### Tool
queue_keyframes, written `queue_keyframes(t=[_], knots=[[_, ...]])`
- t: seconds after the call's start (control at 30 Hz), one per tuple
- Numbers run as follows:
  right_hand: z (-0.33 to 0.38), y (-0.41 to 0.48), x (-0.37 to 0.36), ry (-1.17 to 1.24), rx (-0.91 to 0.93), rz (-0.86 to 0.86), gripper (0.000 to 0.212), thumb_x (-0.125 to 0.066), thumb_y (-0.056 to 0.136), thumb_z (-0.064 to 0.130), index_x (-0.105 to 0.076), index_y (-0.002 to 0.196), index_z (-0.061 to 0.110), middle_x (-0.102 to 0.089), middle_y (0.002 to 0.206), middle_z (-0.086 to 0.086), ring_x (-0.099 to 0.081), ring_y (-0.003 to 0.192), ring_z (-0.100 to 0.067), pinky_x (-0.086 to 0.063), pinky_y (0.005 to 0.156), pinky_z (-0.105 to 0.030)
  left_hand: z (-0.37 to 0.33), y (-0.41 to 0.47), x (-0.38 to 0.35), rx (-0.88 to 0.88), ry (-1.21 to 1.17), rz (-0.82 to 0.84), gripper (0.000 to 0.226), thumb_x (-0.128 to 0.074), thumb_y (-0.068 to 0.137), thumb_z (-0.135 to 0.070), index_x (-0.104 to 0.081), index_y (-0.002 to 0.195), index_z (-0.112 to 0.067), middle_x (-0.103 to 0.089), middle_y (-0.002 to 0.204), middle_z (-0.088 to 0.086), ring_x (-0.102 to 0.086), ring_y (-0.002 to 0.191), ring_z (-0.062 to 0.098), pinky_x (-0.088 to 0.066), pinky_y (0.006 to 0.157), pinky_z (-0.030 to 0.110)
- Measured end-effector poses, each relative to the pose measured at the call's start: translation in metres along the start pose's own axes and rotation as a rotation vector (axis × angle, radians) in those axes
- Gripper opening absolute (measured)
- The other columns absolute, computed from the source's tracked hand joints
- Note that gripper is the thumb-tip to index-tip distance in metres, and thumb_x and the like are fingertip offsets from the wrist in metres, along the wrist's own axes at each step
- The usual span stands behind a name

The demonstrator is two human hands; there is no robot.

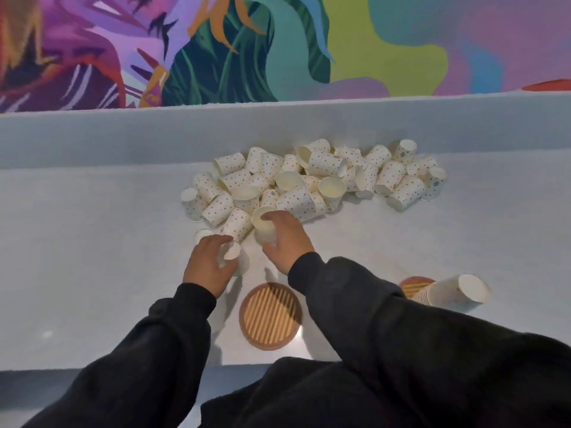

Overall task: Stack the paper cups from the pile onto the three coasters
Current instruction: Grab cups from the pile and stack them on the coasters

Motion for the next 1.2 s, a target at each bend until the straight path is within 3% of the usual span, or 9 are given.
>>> queue_keyframes(t=[0.17, 0.33, 0.5, 0.67, 0.77, 0.9, 1.03, 1.13, 1.2], knots=[[-0.006, 0.024, -0.020, -0.415, 0.003, 0.085, 0.057, -0.063, 0.094, 0.016, -0.047, 0.149, 0.017, -0.054, 0.146, -0.007, -0.047, 0.132, -0.032, -0.041, 0.108, -0.042, 0.010, -0.017, -0.020, -0.067, 0.057, 0.067, 0.057, -0.074, 0.083, -0.016, -0.054, 0.137, -0.023, -0.054, 0.141, 0.005, -0.048, 0.129, 0.028, -0.042, 0.108, 0.041], [-0.013, 0.020, -0.023, -0.490, -0.062, 0.110, 0.028, -0.056, 0.098, 0.027, -0.065, 0.125, 0.024, -0.065, 0.125, -0.003, -0.058, 0.117, -0.029, -0.041, 0.098, -0.044, 0.006, -0.016, -0.029, -0.032, -0.017, 0.130, 0.058, -0.077, 0.084, -0.021, -0.046, 0.132, -0.032, -0.054, 0.139, -0.005, -0.051, 0.125, 0.017, -0.044, 0.104, 0.032], [-0.023, 0.006, -0.021, -0.053, -0.336, 0.043, 0.019, -0.060, 0.099, 0.031, -0.061, 0.117, 0.025, -0.068, 0.108, -0.002, -0.065, 0.096, -0.025, -0.049, 0.081, -0.032, 0.004, -0.008, -0.033, 0.039, -0.117, 0.160, 0.049, -0.074, 0.089, -0.025, -0.040, 0.121, -0.038, -0.056, 0.130, -0.004, -0.056, 0.114, 0.018, -0.047, 0.094, 0.032], [-0.037, 0.000, -0.027, 0.392, -0.586, -0.075, 0.038, -0.060, 0.100, 0.022, -0.042, 0.132, 0.029, -0.063, 0.123, -0.006, -0.068, 0.097, -0.027, -0.058, 0.078, -0.035, 0.002, 0.000, -0.037, 0.072, -0.223, 0.121, 0.064, -0.082, 0.079, -0.019, -0.038, 0.123, -0.035, -0.056, 0.122, -0.004, -0.056, 0.108, 0.018, -0.046, 0.087, 0.032], [-0.042, -0.006, -0.033, 0.773, -0.797, -0.127, 0.040, -0.055, 0.102, 0.016, -0.036, 0.135, 0.029, -0.061, 0.126, -0.017, -0.071, 0.087, -0.030, -0.054, 0.047, -0.025, 0.001, 0.006, -0.040, 0.095, -0.288, 0.119, 0.077, -0.085, 0.076, -0.015, -0.040, 0.136, -0.028, -0.054, 0.127, -0.006, -0.053, 0.114, 0.014, -0.046, 0.094, 0.033], [-0.043, -0.012, -0.041, 0.951, -0.902, -0.175, 0.059, -0.047, 0.105, 0.009, -0.019, 0.148, 0.039, -0.058, 0.132, -0.022, -0.071, 0.088, -0.032, -0.054, 0.054, -0.033, -0.005, 0.010, -0.040, 0.089, -0.313, 0.102, 0.061, -0.082, 0.078, -0.008, -0.048, 0.122, -0.032, -0.058, 0.115, -0.008, -0.054, 0.107, 0.016, -0.043, 0.092, 0.031], [-0.046, -0.008, -0.049, 0.496, -0.675, -0.179, 0.088, -0.058, 0.100, 0.009, -0.005, 0.152, 0.056, -0.044, 0.156, -0.002, -0.061, 0.126, -0.034, -0.059, 0.085, -0.034, 0.001, 0.012, -0.040, 0.137, -0.338, 0.116, 0.062, -0.082, 0.079, -0.013, -0.049, 0.128, -0.032, -0.059, 0.122, -0.006, -0.055, 0.112, 0.019, -0.046, 0.097, 0.036], [-0.046, -0.007, -0.051, 0.153, -0.590, -0.074, 0.085, -0.063, 0.097, 0.014, -0.013, 0.153, 0.053, -0.036, 0.145, -0.004, -0.056, 0.127, -0.031, -0.055, 0.090, -0.033, 0.000, 0.014, -0.038, 0.137, -0.381, 0.124, 0.064, -0.082, 0.078, -0.011, -0.047, 0.126, -0.036, -0.060, 0.123, -0.005, -0.056, 0.114, 0.020, -0.048, 0.101, 0.040], [-0.045, -0.006, -0.050, -0.131, -0.546, -0.017, 0.088, -0.071, 0.091, 0.013, -0.019, 0.154, 0.045, -0.024, 0.154, -0.007, -0.045, 0.134, -0.032, -0.052, 0.100, -0.038, 0.001, 0.016, -0.037, 0.134, -0.396, 0.115, 0.065, -0.083, 0.077, -0.011, -0.048, 0.125, -0.037, -0.061, 0.123, -0.004, -0.057, 0.115, 0.022, -0.048, 0.101, 0.041]])
Point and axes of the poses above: each hand's wrist, its own y-axis towards the middle knuckle, its own x-axis out of the back of the hand, z = x × y, the point moved 3 cm from there along y, towards the middle knuckle
